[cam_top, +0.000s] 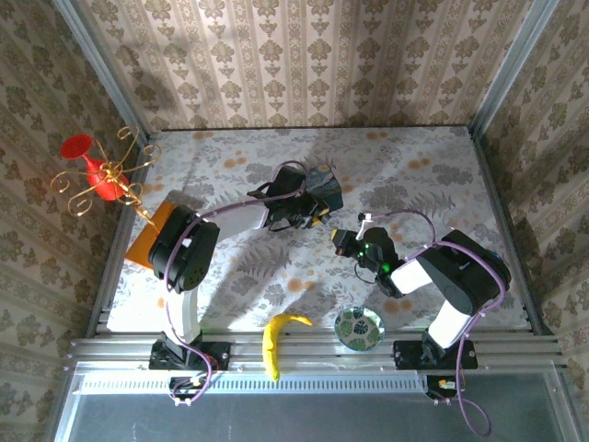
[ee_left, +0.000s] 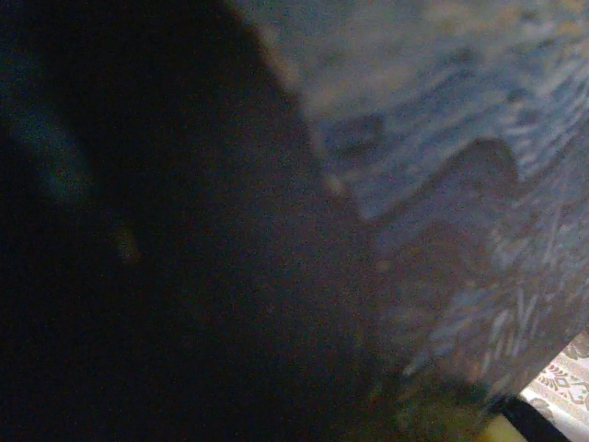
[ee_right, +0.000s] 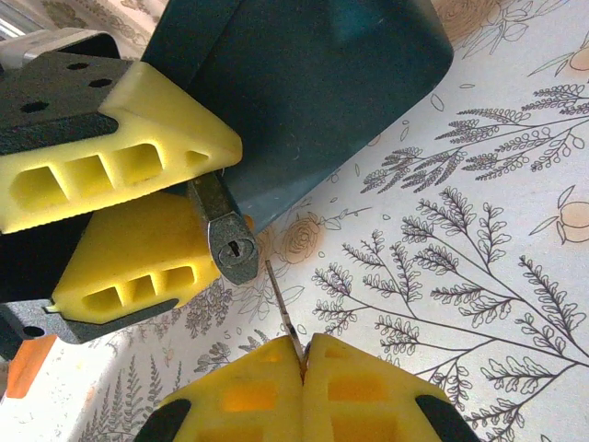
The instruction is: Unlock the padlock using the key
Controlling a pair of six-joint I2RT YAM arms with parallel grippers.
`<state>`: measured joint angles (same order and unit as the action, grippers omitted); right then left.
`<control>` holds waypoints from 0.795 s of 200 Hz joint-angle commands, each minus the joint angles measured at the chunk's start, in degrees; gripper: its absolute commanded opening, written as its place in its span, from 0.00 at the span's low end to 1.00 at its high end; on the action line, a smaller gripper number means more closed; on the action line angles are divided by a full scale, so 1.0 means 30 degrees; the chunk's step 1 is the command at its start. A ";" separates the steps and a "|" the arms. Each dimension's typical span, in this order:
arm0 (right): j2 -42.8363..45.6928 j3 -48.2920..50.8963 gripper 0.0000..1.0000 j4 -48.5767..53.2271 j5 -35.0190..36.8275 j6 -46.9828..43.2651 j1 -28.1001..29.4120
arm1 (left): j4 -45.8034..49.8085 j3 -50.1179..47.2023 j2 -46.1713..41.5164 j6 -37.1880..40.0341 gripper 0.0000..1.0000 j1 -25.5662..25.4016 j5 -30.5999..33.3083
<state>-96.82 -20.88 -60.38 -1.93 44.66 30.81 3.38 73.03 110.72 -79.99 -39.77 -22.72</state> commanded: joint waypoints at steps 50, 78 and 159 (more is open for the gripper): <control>0.0397 -0.0127 0.00 -0.0674 -0.0079 -0.0508 0.0014 | 0.0170 -0.0284 -0.0112 -0.0760 0.03 -0.0132 -0.0884; 0.0411 -0.0216 0.00 -0.0616 -0.0084 -0.0518 0.0016 | 0.0122 -0.0349 -0.0050 -0.0807 0.03 -0.0119 -0.0952; 0.0506 -0.0366 0.00 -0.0649 -0.0085 -0.0504 0.0014 | 0.0025 -0.0439 0.0038 -0.0847 0.03 -0.0132 -0.1040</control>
<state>-96.79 -20.91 -60.58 -1.98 44.47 30.81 3.29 72.93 110.72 -79.99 -39.77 -22.76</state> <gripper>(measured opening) 0.046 0.281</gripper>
